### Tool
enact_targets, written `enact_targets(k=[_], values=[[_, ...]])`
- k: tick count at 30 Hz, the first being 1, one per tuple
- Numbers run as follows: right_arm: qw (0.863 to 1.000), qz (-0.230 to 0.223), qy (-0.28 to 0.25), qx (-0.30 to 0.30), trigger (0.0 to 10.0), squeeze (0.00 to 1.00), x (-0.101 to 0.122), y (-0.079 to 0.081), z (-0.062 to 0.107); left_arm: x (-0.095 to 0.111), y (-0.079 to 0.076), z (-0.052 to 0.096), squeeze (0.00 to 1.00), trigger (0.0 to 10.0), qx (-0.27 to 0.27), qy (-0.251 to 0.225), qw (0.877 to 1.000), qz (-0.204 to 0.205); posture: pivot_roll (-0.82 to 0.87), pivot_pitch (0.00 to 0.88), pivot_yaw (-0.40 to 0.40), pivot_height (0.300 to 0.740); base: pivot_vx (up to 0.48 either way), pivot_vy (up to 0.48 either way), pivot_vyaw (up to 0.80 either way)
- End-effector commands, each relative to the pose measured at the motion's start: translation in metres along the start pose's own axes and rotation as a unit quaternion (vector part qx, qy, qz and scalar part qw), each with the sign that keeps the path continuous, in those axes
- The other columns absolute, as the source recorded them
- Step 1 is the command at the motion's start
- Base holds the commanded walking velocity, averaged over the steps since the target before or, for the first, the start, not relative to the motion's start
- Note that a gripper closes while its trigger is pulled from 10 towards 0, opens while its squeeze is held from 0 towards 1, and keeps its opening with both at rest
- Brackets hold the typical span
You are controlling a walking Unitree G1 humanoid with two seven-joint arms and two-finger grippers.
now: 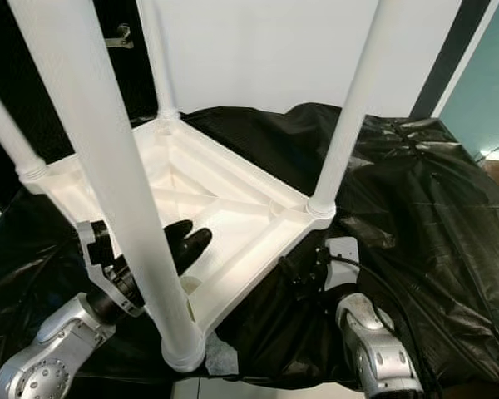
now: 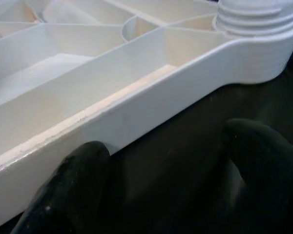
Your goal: Building children table
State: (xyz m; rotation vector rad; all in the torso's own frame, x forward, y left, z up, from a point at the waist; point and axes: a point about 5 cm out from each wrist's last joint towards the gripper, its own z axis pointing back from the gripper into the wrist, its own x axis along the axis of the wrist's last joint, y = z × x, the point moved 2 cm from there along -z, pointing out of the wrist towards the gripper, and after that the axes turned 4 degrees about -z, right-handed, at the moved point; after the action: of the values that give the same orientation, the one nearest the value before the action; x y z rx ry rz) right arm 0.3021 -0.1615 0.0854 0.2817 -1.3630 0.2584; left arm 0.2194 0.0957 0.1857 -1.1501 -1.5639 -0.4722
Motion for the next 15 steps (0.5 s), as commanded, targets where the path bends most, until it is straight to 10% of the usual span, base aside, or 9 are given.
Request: enact_targets(k=[1,15], values=[[1.0,0.008,-0.015,0.011,10.0,0.0,0.008,0.005,-0.008,-0.005,-0.026,-0.01,0.0,10.0,-0.077,0.007,0.997,0.01,0.02,0.0,-0.04,0.74,0.0,0.0,0.0],[0.998,0.032,-0.03,0.036,10.0,0.0,0.028,0.014,-0.045,-0.029,-0.029,-0.047,0.0,10.0,-0.057,0.038,0.997,-0.025,0.03,0.0,-0.038,0.74,0.0,0.0,0.0]])
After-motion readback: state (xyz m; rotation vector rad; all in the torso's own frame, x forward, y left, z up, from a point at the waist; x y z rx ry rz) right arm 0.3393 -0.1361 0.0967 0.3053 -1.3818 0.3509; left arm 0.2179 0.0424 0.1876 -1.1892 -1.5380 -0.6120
